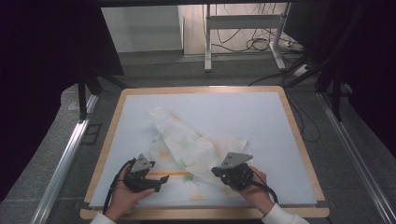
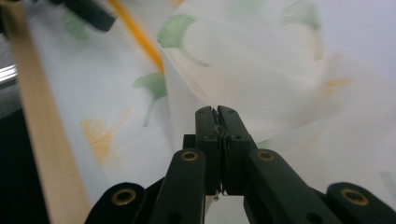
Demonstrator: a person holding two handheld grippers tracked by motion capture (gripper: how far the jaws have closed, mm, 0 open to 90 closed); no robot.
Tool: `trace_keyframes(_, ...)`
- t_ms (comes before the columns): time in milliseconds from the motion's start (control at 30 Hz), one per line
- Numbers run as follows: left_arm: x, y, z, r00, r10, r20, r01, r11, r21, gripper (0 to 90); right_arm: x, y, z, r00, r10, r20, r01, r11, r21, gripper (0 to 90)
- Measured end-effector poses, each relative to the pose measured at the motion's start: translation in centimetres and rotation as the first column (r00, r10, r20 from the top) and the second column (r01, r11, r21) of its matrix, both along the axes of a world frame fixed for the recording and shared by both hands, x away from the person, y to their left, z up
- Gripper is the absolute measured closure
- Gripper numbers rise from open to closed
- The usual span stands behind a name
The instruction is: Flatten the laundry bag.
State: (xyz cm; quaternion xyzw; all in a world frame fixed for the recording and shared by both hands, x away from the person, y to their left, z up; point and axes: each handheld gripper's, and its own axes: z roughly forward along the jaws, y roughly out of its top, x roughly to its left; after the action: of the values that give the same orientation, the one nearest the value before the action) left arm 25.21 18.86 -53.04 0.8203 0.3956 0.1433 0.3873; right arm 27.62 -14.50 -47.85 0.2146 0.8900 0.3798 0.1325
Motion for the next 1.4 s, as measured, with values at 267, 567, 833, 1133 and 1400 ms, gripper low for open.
trace_keyframes(267,0.2,-0.1,-0.3,0.9998,-0.005,-0.017,0.005,1.0,-0.003,21.0,3.8,-1.9,2.0,0.9968,-0.071,0.037,0.069,0.9969,0.036,87.2)
trace_keyframes(567,0.3,0.2,-0.5,0.9995,-0.004,-0.032,0.003,0.9999,-0.016,21.1,7.3,-2.1,2.4,0.9926,-0.114,0.041,0.114,0.9934,0.016,87.2)
trace_keyframes(833,0.3,0.2,-0.5,0.9995,-0.006,-0.032,0.005,0.9998,-0.018,21.1,10.8,-2.4,2.4,0.9859,-0.163,0.04,0.163,0.9866,-0.001,87.5)
trace_keyframes(1133,0.3,0.2,-0.5,0.9995,-0.009,-0.032,0.008,0.9998,-0.018,21.2,15.2,-3.6,1.8,0.97,-0.242,0.021,0.242,0.9701,0.023,87.7)
trace_keyframes(1400,0.3,0.2,-0.5,0.9993,-0.009,-0.035,0.009,0.9998,-0.016,21.2,17.9,-4.5,0.9,0.9521,-0.304,0.03,0.303,0.9523,0.036,87.7)
